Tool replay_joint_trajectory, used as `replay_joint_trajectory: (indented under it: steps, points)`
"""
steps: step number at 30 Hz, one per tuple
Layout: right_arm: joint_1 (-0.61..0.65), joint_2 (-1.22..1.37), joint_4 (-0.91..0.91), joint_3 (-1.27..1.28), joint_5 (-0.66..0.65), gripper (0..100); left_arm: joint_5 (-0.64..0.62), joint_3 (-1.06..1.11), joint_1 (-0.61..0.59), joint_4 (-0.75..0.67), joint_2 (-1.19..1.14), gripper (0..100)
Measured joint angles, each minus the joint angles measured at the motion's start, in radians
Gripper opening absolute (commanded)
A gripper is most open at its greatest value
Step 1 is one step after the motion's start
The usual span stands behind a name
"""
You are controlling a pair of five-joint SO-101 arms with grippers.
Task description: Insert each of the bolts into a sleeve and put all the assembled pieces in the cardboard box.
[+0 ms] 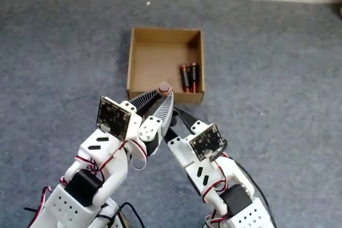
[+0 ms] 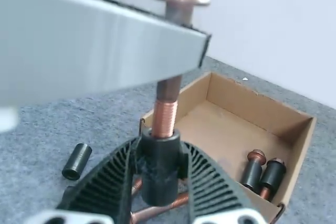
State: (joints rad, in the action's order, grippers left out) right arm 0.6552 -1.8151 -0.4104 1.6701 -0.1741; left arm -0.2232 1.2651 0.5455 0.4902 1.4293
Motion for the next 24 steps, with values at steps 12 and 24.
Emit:
replay_joint_trajectory:
  steps: [12,24]
  points:
    - [-0.035,0.000,0.003,0.000,-0.002,0.5,-0.005,0.066,0.000,0.109,-0.012,19]
    - [-0.057,0.000,0.003,0.000,-0.003,0.5,0.032,-0.028,-0.078,0.301,0.000,25]
